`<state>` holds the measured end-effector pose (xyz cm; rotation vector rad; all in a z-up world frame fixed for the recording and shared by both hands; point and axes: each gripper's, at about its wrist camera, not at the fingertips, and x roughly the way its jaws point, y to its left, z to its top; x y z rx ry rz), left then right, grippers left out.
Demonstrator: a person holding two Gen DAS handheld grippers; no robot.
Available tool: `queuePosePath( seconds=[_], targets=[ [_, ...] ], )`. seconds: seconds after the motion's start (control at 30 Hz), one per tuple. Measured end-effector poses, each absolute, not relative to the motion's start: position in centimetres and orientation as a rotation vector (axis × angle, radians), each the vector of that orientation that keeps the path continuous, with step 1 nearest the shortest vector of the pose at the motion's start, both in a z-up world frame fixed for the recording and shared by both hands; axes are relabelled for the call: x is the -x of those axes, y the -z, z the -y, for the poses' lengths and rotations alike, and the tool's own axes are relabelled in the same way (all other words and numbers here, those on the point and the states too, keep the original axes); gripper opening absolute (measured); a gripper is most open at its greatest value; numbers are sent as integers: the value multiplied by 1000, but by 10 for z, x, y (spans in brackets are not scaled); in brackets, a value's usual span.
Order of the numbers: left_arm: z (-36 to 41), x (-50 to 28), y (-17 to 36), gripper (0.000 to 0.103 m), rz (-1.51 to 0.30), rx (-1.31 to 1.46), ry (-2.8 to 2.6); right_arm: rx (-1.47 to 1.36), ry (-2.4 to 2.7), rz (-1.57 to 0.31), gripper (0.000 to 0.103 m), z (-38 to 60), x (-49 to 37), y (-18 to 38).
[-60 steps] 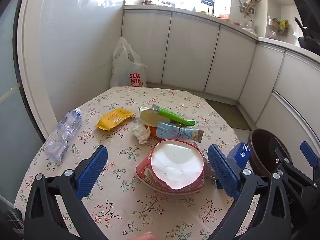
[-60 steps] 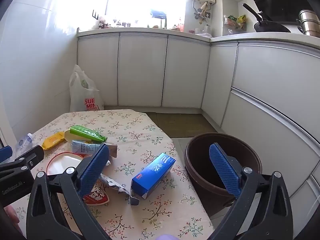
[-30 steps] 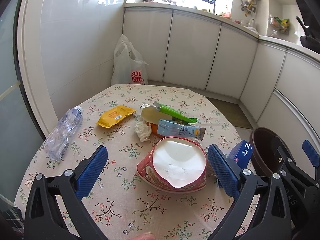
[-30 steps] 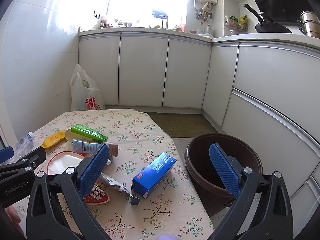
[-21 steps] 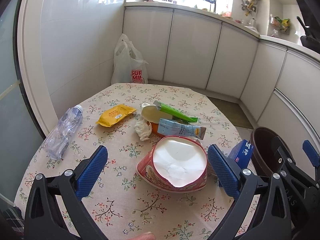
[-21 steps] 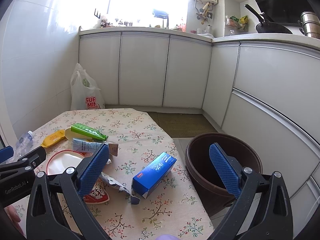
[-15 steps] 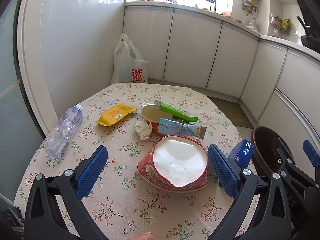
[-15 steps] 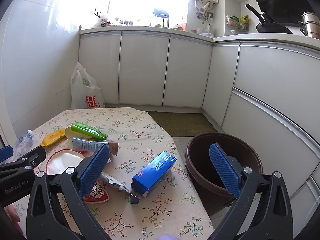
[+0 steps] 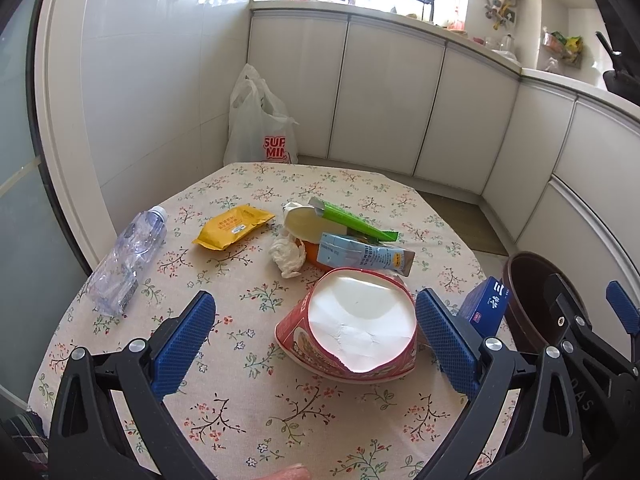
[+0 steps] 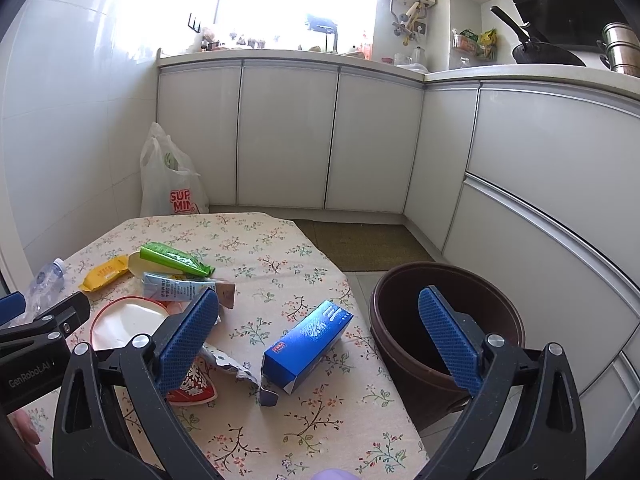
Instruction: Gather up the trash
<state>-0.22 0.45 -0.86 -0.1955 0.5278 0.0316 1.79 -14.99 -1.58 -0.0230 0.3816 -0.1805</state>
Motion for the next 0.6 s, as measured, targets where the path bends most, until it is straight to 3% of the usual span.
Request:
queuePosePath(
  seconds=[0.17, 0.6],
  targets=[
    [-6, 0, 10, 97, -548, 192, -37, -13, 176, -409, 96, 152, -20, 16],
    [-87, -89, 5, 97, -822, 473, -78, 25, 133, -746, 96, 153, -81, 15]
  ],
)
